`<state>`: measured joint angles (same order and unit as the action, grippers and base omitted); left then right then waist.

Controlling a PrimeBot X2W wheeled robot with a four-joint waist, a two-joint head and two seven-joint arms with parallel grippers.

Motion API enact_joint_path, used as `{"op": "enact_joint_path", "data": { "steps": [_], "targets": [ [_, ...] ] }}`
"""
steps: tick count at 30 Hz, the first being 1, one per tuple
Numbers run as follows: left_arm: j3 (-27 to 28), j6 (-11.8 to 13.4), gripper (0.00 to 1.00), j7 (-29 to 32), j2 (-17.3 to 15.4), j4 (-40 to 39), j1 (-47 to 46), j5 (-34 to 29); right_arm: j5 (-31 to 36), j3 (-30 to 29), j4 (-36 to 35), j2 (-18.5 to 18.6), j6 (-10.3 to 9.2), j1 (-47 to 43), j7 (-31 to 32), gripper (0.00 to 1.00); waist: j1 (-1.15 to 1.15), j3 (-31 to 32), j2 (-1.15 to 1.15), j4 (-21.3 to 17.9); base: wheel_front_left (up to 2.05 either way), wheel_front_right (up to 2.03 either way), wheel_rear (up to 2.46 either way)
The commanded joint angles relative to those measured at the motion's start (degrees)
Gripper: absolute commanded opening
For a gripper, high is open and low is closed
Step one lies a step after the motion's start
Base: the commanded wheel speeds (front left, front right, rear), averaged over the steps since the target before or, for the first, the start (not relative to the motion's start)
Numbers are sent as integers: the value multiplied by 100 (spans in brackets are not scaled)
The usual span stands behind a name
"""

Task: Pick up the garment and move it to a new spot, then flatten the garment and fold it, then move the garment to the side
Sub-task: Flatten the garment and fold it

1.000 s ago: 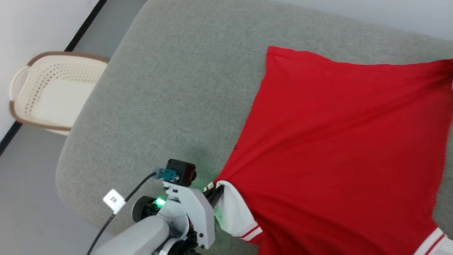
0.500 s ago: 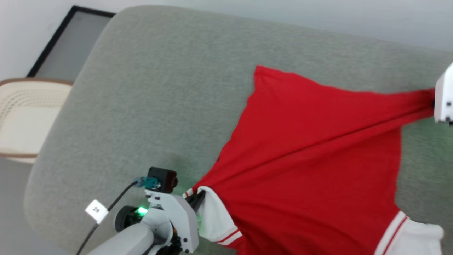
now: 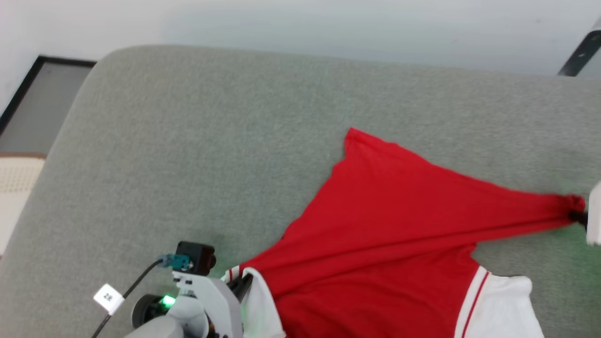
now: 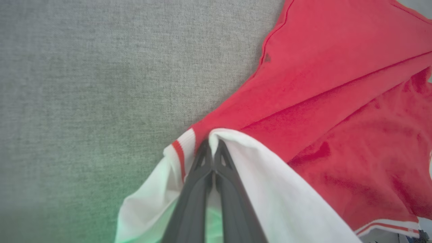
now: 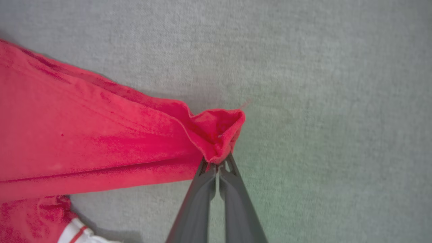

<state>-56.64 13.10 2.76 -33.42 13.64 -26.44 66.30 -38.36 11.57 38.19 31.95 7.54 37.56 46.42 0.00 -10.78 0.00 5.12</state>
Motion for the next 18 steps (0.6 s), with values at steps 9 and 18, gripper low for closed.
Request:
{"op": "enact_joint_path", "data": {
  "steps": [9,18],
  "targets": [
    [-64,120,0,148,-210,-168,286,101,230,-1237,-1642,-441,-10,-1926,706,0,0,492,0,-373,0,0,0],
    [-89,154,0,183,-244,-234,302,91,725,-2001,-2765,-1185,-10,-2799,1301,0,0,523,0,-466,0,0,0]
  ]
}}
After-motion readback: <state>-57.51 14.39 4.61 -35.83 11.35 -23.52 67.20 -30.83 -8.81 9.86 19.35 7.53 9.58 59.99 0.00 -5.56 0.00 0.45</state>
